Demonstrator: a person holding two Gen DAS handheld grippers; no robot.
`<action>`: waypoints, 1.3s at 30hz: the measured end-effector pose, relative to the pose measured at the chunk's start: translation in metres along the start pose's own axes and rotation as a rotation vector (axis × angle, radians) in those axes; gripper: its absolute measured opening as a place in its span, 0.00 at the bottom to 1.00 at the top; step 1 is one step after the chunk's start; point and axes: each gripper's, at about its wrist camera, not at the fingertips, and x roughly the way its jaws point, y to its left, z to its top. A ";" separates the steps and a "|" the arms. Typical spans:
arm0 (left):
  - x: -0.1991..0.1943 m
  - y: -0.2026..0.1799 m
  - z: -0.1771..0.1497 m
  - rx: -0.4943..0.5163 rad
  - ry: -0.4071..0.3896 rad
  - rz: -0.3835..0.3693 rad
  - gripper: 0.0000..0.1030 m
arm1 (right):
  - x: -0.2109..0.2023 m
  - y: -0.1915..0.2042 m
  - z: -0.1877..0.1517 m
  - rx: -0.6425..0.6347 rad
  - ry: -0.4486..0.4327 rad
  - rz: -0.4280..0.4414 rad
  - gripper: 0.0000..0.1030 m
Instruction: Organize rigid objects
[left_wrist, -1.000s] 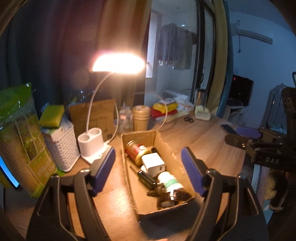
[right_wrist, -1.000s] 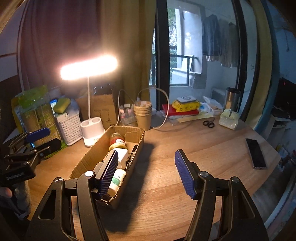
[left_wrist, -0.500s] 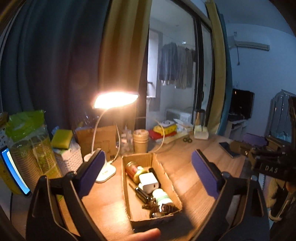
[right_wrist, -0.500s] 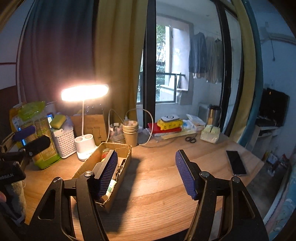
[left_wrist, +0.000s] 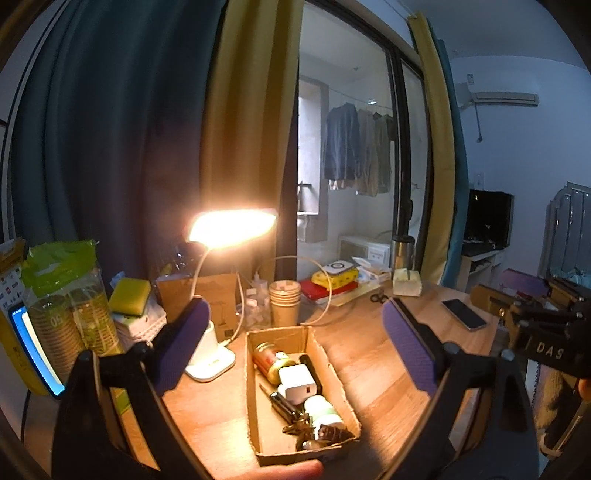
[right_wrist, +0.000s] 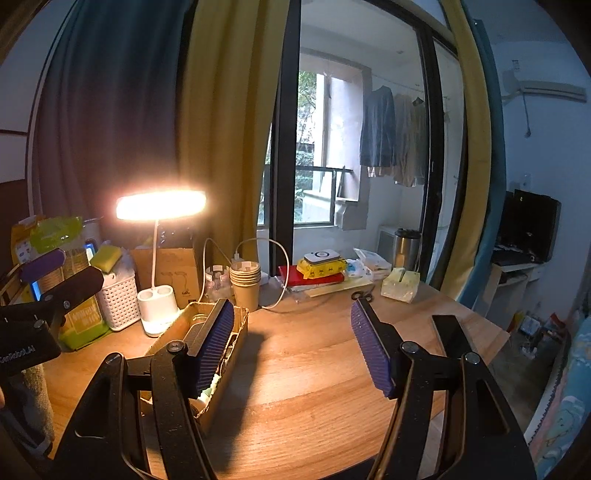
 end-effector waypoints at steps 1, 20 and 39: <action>0.000 -0.001 0.000 -0.001 0.002 -0.001 0.93 | 0.000 0.000 0.000 0.002 0.002 0.002 0.67; 0.003 -0.007 -0.007 0.019 0.026 -0.030 0.94 | 0.002 -0.005 -0.005 0.028 0.001 -0.001 0.67; 0.001 -0.007 -0.007 0.027 0.028 -0.036 0.94 | 0.008 -0.004 -0.010 0.020 0.020 0.007 0.67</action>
